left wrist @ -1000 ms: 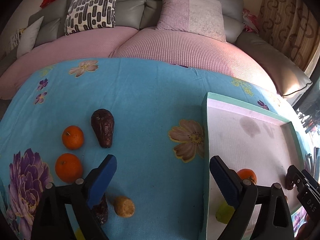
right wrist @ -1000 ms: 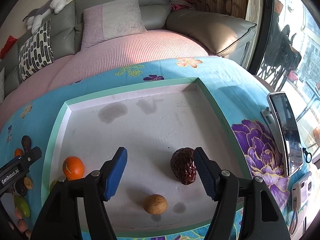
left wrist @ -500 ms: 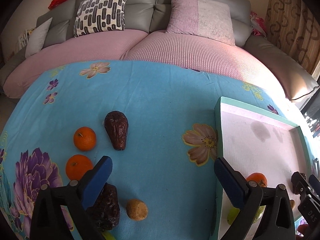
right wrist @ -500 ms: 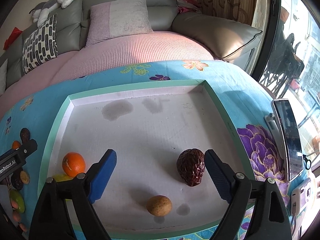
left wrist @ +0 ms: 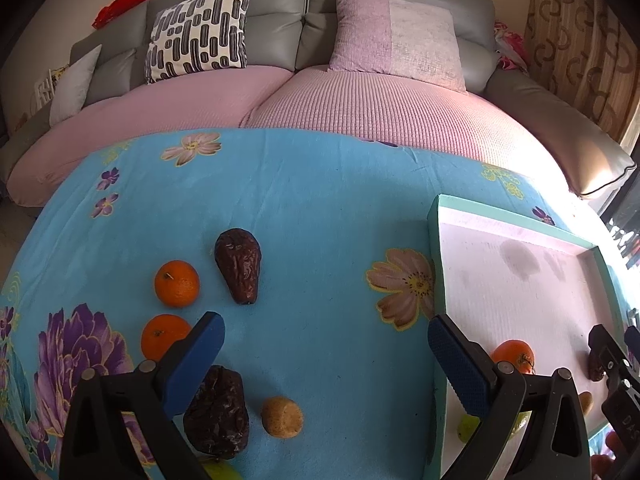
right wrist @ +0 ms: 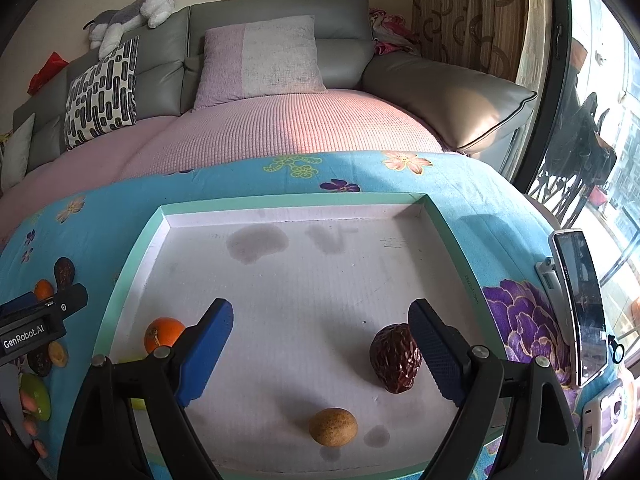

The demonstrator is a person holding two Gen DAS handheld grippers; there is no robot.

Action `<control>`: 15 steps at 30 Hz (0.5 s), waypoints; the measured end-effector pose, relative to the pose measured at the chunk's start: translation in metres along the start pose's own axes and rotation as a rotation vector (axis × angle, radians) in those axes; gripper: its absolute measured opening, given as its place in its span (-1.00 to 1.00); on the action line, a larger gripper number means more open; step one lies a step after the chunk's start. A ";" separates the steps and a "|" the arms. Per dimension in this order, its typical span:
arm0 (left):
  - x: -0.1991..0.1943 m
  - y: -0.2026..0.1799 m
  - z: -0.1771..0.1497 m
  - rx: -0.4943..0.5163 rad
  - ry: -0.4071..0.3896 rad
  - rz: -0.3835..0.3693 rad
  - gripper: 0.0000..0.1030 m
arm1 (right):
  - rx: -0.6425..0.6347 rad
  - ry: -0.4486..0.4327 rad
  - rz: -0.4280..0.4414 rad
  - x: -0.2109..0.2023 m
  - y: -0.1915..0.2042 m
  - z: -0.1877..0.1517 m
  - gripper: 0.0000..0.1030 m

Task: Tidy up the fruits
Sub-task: 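Move both tools back toward the remaining fruits beside the tray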

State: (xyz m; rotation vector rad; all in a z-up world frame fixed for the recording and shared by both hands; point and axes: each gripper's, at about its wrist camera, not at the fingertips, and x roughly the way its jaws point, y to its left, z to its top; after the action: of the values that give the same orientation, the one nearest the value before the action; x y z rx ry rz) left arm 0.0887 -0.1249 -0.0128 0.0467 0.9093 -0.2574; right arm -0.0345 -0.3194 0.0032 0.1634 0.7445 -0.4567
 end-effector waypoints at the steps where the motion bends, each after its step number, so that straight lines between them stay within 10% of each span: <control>1: -0.001 0.001 0.000 0.003 -0.001 0.001 1.00 | -0.004 -0.003 0.003 0.000 0.002 0.001 0.74; 15: -0.030 0.070 0.008 -0.074 -0.080 0.100 1.00 | -0.038 -0.005 0.163 -0.003 0.036 0.002 0.75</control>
State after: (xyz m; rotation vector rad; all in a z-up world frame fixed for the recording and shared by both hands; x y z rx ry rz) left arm 0.0941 -0.0521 0.0110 0.0132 0.8342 -0.1311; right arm -0.0186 -0.2871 0.0061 0.1858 0.7285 -0.2877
